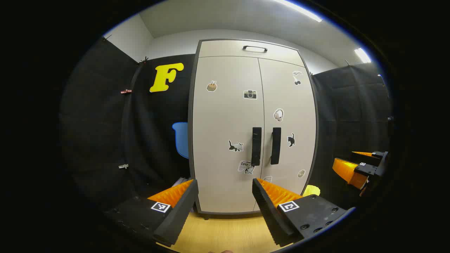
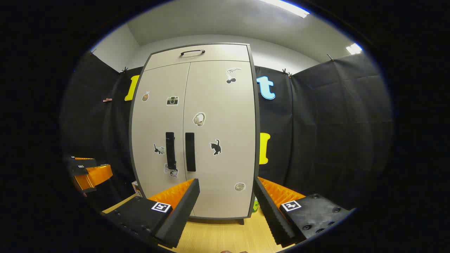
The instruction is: Open the right door of the double-door shoe cabinet with the right hand, and open the left door with the left hand.
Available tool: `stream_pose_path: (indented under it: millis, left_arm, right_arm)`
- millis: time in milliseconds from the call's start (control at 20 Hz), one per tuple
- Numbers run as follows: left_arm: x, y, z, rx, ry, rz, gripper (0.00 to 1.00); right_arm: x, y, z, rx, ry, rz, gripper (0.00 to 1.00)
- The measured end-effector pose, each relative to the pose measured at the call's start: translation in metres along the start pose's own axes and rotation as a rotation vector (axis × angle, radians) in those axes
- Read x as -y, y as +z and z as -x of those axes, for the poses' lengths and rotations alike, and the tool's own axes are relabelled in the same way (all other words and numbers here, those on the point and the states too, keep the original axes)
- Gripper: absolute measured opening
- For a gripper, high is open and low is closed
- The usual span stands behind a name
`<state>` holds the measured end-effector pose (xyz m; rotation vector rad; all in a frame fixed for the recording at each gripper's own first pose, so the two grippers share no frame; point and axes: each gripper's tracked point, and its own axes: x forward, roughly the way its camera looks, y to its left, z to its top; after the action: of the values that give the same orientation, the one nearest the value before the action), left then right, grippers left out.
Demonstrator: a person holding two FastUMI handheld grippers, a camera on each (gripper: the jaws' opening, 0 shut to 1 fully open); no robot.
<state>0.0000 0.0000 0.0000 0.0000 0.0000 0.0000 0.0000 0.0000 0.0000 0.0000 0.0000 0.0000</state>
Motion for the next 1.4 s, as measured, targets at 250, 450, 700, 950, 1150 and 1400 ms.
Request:
stream_pose_path:
  millis: [250,450,700,950,1150,1400]
  left_arm:
    - [-0.001,-0.004,0.001,-0.003,-0.019,-0.003,0.96]
    - [-0.01,-0.008,0.004,-0.007,-0.027,-0.009,0.96]
    - [-0.026,-0.02,0.014,-0.028,-0.059,-0.011,0.96]
    - [-0.037,-0.032,0.023,-0.043,-0.084,-0.002,0.96]
    - [-0.036,-0.034,0.023,-0.049,-0.083,0.008,0.96]
    - [-0.039,-0.032,0.018,-0.042,-0.048,0.02,0.96]
  right_arm:
    - [-0.007,-0.005,0.0,-0.024,0.001,0.0,0.98]
    - [-0.014,-0.009,0.005,-0.041,-0.016,-0.016,0.98]
    - [-0.024,-0.011,0.014,-0.053,-0.05,-0.016,0.98]
    - [-0.035,-0.019,0.016,-0.076,-0.065,0.003,0.98]
    - [-0.034,-0.012,0.013,-0.052,-0.072,0.018,0.98]
    - [-0.036,-0.009,-0.015,-0.061,-0.041,-0.006,0.98]
